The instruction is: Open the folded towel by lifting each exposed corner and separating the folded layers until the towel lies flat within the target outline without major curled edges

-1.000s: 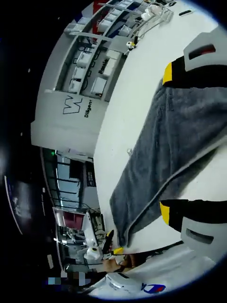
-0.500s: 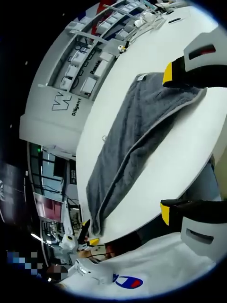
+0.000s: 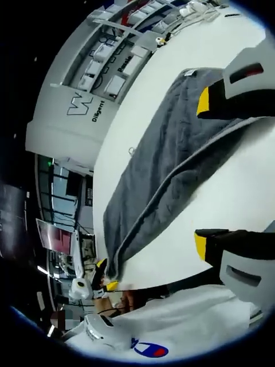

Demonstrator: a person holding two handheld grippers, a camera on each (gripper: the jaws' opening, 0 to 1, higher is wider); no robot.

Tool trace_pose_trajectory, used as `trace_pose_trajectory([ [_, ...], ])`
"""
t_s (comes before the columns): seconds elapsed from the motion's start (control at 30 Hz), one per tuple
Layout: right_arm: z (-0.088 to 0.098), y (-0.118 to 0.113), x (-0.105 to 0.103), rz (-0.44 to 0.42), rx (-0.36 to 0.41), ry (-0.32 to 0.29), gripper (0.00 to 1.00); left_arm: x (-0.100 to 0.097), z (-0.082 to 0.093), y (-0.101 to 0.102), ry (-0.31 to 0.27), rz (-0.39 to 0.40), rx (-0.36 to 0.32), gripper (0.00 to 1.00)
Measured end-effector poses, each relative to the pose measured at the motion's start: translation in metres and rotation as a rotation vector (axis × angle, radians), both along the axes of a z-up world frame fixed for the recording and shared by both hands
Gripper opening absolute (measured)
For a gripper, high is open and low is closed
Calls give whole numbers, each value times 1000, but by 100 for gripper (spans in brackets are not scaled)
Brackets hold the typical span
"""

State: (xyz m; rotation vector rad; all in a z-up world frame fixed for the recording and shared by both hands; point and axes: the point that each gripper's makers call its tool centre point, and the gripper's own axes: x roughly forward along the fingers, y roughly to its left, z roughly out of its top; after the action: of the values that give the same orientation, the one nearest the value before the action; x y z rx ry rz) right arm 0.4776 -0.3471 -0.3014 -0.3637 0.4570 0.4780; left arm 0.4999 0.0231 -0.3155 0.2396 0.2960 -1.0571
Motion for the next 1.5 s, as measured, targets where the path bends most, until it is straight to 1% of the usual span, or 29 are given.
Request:
trace_pose_trajectory([
  [0.03, -1, 0, 4, 5, 13, 0, 65, -1, 1, -1, -26, -22, 1, 47],
  [0.07, -3, 0, 8, 8, 16, 2, 60, -2, 1, -2, -29, -30, -3, 44],
  [0.1, -6, -1, 11, 10, 11, 4, 54, -2, 1, -3, -19, -32, -9, 42],
  [0.13, -8, -3, 15, 8, -4, 4, 50, -3, 1, -4, -15, -34, -13, 39],
  [0.23, -12, -8, 25, -2, -27, -3, 36, -1, 0, -5, -20, -25, -14, 37],
  [0.3, -16, -11, 31, -9, -48, -6, 30, 1, -2, -5, -25, -18, 4, 37],
  [0.33, -19, -13, 33, -12, -71, -2, 29, 2, -3, -5, -32, -18, 13, 36],
  [0.4, -25, -16, 36, -9, -117, 8, 25, 1, -4, -7, -39, -35, 27, 35],
  [0.43, -27, -16, 37, -6, -128, 7, 22, 0, -4, -8, -39, -40, 27, 33],
  [0.47, -29, -16, 38, 0, -132, 4, 20, 0, -5, -10, -40, -47, 28, 31],
  [0.5, -29, -15, 38, 10, -132, 0, 15, 0, -5, -10, -41, -53, 29, 29],
  [0.57, -26, -12, 38, 32, -119, -29, 7, 0, -5, -11, -40, -61, 31, 24],
  [0.6, -25, -12, 37, 37, -118, -33, 3, 0, -5, -11, -40, -61, 31, 22],
  [0.7, -21, -9, 30, 72, -126, -55, 0, 0, -4, -7, -36, -68, 31, 11],
  [0.8, -18, -4, 18, 106, -128, -69, 0, -2, -2, -2, -29, -78, 21, 1],
  [0.93, -12, 0, -1, 154, -132, -101, 0, -2, 0, 4, -7, -68, 8, 1],
  [1.07, -10, -3, -16, 158, -140, -116, 0, -9, -1, 1, 3, -89, 13, 1],
  [1.1, -10, -5, -20, 154, -144, -118, 0, -13, -3, -2, 1, -103, 28, 2],
  [1.13, -10, -5, -21, 154, -146, -119, 0, -14, -3, -4, -7, -106, 34, 8],
  [1.17, -11, -5, -27, 162, -161, -123, 0, -13, -3, -7, -31, -99, 44, 16],
  [1.23, -12, -4, -35, 171, -171, -126, 0, -12, -4, -11, -43, -83, 64, 31],
  [1.27, -13, -4, -39, 173, -172, -125, 0, -11, -5, -12, -53, -77, 78, 32],
  [1.33, -17, -3, -46, 181, -168, -120, 0, -10, -10, -13, -69, -75, 105, 29],
  [1.37, -19, -3, -49, 182, -165, -119, 0, -10, -13, -14, -67, -76, 114, 27],
  [1.4, -21, -3, -52, 184, -164, -115, 0, -11, -16, -14, -57, -85, 124, 22],
  [1.43, -24, -2, -54, 187, -164, -107, 0, -13, -16, -14, -53, -98, 127, 16],
  [1.47, -26, -1, -56, 189, -166, -100, 0, -16, -16, -15, -48, -110, 122, 11],
  [1.5, -28, -1, -57, 189, -168, -95, 0, -19, -14, -16, -35, -128, 113, 5],
])
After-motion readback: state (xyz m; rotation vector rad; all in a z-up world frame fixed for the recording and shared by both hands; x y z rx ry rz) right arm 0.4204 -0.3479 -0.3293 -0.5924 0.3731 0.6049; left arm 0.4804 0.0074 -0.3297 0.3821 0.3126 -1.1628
